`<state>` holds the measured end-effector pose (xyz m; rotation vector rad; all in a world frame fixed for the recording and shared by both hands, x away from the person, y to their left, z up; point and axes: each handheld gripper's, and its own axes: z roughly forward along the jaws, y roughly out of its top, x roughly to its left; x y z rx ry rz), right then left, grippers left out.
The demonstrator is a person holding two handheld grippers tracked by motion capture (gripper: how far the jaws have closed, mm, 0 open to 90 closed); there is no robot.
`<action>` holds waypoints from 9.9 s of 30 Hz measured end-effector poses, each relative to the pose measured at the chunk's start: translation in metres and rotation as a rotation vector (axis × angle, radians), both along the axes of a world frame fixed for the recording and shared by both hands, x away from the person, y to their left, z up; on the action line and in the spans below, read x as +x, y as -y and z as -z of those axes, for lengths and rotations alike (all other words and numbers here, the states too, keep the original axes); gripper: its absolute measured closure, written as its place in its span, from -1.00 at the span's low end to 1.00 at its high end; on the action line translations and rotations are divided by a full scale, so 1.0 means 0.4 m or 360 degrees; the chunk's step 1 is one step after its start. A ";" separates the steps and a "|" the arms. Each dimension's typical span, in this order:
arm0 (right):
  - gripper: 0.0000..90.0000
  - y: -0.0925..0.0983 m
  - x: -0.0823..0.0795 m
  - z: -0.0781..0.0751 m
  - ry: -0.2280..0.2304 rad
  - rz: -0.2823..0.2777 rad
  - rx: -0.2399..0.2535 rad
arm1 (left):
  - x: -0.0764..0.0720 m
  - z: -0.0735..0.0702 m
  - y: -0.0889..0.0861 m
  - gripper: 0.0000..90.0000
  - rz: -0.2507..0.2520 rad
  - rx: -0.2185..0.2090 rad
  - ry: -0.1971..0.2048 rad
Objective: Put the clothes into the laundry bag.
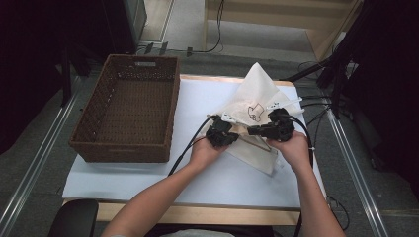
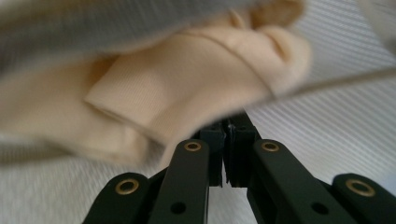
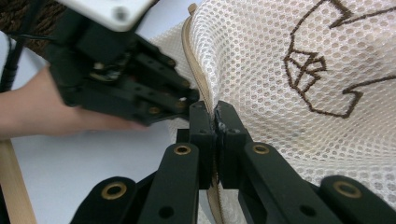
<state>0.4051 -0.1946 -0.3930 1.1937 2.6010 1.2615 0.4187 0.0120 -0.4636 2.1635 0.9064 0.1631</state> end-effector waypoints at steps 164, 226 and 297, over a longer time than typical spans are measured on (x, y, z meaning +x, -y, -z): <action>0.97 0.026 0.066 0.174 -0.0310 0.0187 -0.0229 | 0.042 -0.100 -0.134 0.12 -0.0319 -0.0016 0.0081; 0.96 0.024 0.049 0.158 -0.0258 0.0192 -0.0198 | -0.117 -0.040 -0.158 0.89 -0.0043 0.0110 -0.0156; 0.45 0.058 -0.100 0.046 0.0062 0.0198 -0.0114 | -0.244 -0.152 -0.255 -0.08 0.0112 -0.0123 -0.0177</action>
